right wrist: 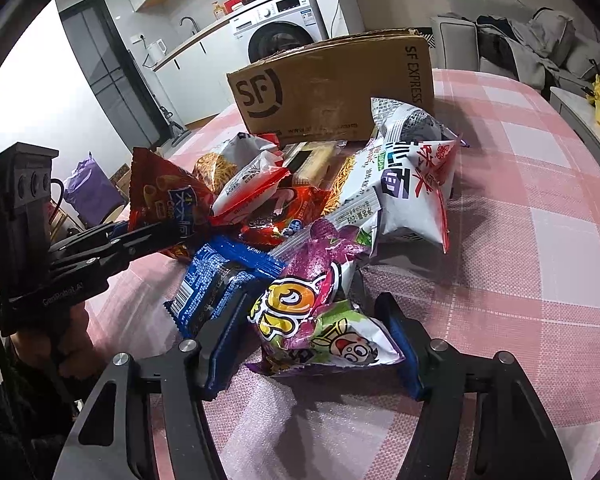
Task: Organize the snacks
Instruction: 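Grasp the purple candy bag with the right tool while the left tool grasps a red chip bag, then lift both held bags and carry them over the open cardboard box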
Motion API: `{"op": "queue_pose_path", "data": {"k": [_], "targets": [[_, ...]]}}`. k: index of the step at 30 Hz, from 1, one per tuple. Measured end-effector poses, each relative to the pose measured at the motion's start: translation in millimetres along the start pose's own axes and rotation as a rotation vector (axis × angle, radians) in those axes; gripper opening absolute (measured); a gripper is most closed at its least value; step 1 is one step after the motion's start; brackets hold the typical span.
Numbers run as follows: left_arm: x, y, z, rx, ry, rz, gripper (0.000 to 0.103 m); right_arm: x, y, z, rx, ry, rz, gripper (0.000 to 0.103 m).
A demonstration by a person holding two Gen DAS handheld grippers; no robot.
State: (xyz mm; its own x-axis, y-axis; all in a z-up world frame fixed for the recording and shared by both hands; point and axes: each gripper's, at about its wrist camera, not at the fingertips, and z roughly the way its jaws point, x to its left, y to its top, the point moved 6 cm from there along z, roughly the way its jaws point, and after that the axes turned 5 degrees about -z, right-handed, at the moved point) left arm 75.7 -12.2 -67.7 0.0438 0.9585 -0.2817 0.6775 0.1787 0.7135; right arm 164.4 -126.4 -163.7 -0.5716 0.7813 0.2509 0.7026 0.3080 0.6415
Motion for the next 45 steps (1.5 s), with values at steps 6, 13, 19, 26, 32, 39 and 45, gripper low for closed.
{"op": "queue_pose_path", "data": {"k": [6, 13, 19, 26, 32, 39, 45], "targets": [[0.4, -1.3, -8.4, -0.024, -0.016, 0.006, 0.027, -0.9, -1.9, -0.7, 0.000, 0.007, -0.001, 0.056], [0.6, -6.1, -24.2, -0.052, -0.039, 0.011, 0.026, -2.5, -6.4, -6.8, -0.012, 0.017, 0.008, 0.054], [-1.6, -9.1, -34.3, -0.061, -0.064, 0.011, 0.026, -2.4, -9.3, -19.7, -0.046, 0.008, 0.002, 0.053], [-5.6, -11.4, -37.3, -0.071, -0.067, 0.018, 0.025, -2.4, -6.8, -40.4, -0.103, 0.003, -0.010, 0.052], [-4.4, -10.5, -46.9, -0.100, -0.086, 0.005, 0.024, -3.1, -4.9, -50.9, -0.143, 0.007, -0.009, 0.050], [-2.9, -13.1, -44.9, -0.084, -0.053, 0.020, 0.022, -1.2, -1.1, -58.0, -0.169, 0.020, -0.008, 0.050], [0.0, -13.9, -30.9, -0.052, 0.043, 0.040, 0.073, 1.1, -2.7, -55.8, -0.161, 0.032, -0.004, 0.050]]}}
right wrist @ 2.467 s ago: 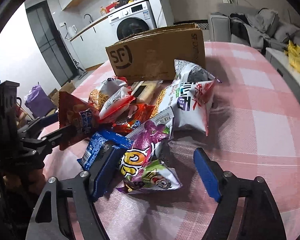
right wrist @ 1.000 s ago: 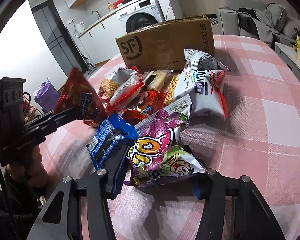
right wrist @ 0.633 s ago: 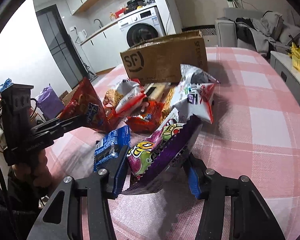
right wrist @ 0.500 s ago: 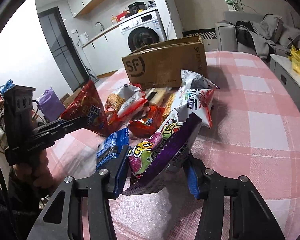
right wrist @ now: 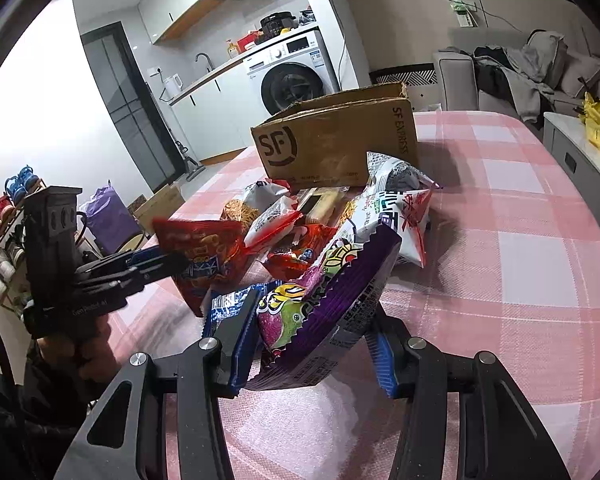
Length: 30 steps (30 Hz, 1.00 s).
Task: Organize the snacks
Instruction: 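Lift both held bags and carry them over the open cardboard box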
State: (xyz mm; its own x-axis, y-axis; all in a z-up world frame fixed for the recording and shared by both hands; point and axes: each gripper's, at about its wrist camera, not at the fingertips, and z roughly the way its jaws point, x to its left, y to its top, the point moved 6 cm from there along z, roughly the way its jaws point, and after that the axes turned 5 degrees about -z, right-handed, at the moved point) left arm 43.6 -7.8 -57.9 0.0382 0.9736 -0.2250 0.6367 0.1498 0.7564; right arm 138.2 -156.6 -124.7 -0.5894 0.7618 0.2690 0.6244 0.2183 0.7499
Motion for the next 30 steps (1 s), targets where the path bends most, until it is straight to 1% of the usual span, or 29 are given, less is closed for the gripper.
{"op": "queue_pose_path", "data": {"k": [1, 2, 6, 7, 8, 9, 10, 11, 12, 14, 15, 18, 24, 30], "targets": [[1.9, 0.1, 3.9, 0.009, 0.015, -0.003, 0.078, 0.7, -0.5, 0.3, 0.003, 0.001, -0.002, 0.050], [3.4, 0.4, 8.1, 0.020, 0.019, -0.007, 0.079, 1.1, -0.9, 0.7, 0.004, 0.000, -0.004, 0.050], [6.1, 0.9, 28.1, 0.087, 0.032, -0.008, 0.079, 2.0, -1.3, 2.3, 0.008, 0.009, 0.000, 0.050], [6.9, -0.5, 34.8, 0.115, 0.044, -0.005, 0.078, 2.1, -1.5, 3.0, 0.010, 0.011, 0.002, 0.050], [7.9, -1.7, 38.9, 0.133, 0.052, -0.007, 0.073, 2.2, -1.8, 3.2, 0.012, 0.009, 0.001, 0.050], [10.2, -3.9, 42.2, 0.154, 0.056, -0.015, 0.064, 2.3, -1.7, 3.6, 0.014, 0.007, 0.000, 0.050], [13.0, -6.3, 44.4, 0.171, 0.057, -0.027, 0.058, 3.0, -1.8, 3.2, 0.013, 0.008, -0.002, 0.050], [15.5, -8.4, 45.1, 0.182, 0.050, -0.038, 0.050, 3.8, -1.7, 2.9, 0.012, 0.010, -0.004, 0.050], [17.2, -9.6, 43.5, 0.182, 0.030, -0.048, 0.046, 3.7, -1.3, 3.5, 0.011, 0.011, -0.004, 0.050], [17.4, -10.0, 37.2, 0.160, 0.013, -0.048, 0.044, 3.3, -1.6, 4.5, 0.012, 0.016, 0.003, 0.050], [16.9, -9.4, 32.0, 0.138, 0.009, -0.041, 0.043, 3.4, -2.2, 5.1, 0.014, 0.017, 0.005, 0.050], [14.7, -5.2, 20.4, 0.110, 0.000, -0.036, 0.043, 4.2, -1.3, 5.1, 0.010, 0.014, 0.001, 0.050], [6.8, 18.5, -2.4, 0.028, -0.022, -0.029, 0.043, 8.8, 10.0, 0.1, -0.022, 0.018, 0.000, 0.050], [-5.6, 51.0, -12.3, -0.037, -0.042, -0.009, 0.043, 14.8, 36.0, -1.5, -0.061, 0.005, -0.010, 0.050]]}}
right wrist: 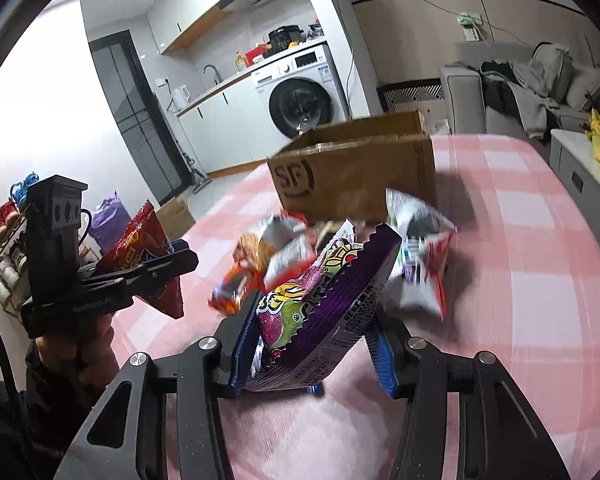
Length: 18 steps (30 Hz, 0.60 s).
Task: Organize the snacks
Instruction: 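Lift both held bags and carry them over the open cardboard box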
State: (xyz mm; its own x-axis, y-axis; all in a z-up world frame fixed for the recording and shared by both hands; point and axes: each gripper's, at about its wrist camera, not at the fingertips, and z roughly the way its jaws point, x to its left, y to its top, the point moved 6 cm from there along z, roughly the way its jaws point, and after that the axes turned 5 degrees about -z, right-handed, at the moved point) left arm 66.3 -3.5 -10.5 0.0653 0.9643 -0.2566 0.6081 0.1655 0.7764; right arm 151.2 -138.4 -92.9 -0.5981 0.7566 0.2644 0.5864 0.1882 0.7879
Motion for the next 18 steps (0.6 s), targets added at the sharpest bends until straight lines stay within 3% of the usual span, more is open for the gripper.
{"op": "queue_pose_path", "data": {"k": [8, 18], "targets": [[-11.6, 48.5, 7.8, -0.050, -0.041, 0.016, 0.043, -0.3, 40.2, 4.2, -0.053, -0.074, 0.043, 0.050], [-1.0, 104.8, 48.5, -0.041, -0.016, -0.018, 0.043, -16.0, 93.3, 26.0, -0.090, -0.114, 0.043, 0.050]]}}
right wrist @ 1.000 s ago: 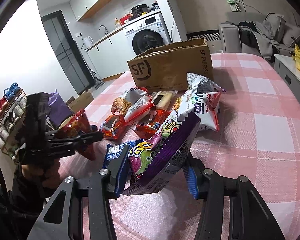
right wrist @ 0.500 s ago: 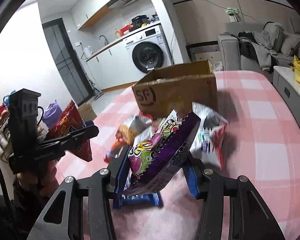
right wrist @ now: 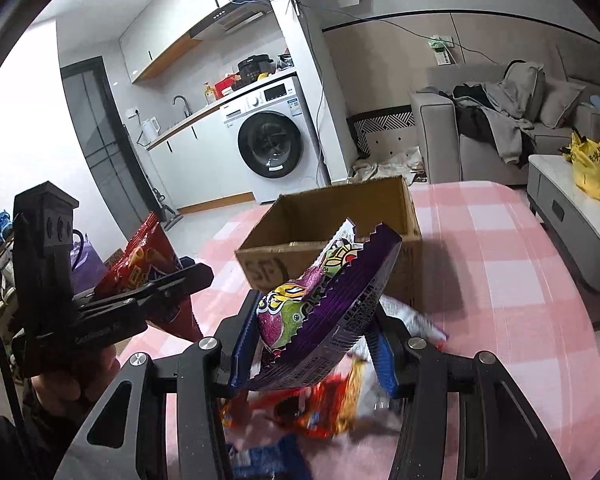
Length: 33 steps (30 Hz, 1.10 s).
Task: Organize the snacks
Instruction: 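Lift both held bags and carry them over the open cardboard box, then open both tools to drop the bags into the box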
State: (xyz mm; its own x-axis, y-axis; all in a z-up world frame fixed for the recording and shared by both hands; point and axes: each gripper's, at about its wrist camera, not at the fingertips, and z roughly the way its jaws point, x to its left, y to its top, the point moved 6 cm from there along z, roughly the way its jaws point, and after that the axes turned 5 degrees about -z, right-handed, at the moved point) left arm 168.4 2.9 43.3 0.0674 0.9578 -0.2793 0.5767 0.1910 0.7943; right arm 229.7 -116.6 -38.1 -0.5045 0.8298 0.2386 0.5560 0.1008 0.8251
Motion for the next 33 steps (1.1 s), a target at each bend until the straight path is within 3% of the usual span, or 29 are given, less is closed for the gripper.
{"op": "queue_pose_path", "data": {"k": [15, 33], "targets": [[10.2, 54.5, 73.6, 0.025, 0.029, -0.011, 0.044, -18.4, 47.8, 42.6, -0.007, 0.018, 0.026, 0.050], [13.6, 78.0, 140.8, 0.017, 0.089, -0.002, 0.044, -40.8, 66.6, 81.1, 0.020, 0.062, 0.063, 0.050]]}}
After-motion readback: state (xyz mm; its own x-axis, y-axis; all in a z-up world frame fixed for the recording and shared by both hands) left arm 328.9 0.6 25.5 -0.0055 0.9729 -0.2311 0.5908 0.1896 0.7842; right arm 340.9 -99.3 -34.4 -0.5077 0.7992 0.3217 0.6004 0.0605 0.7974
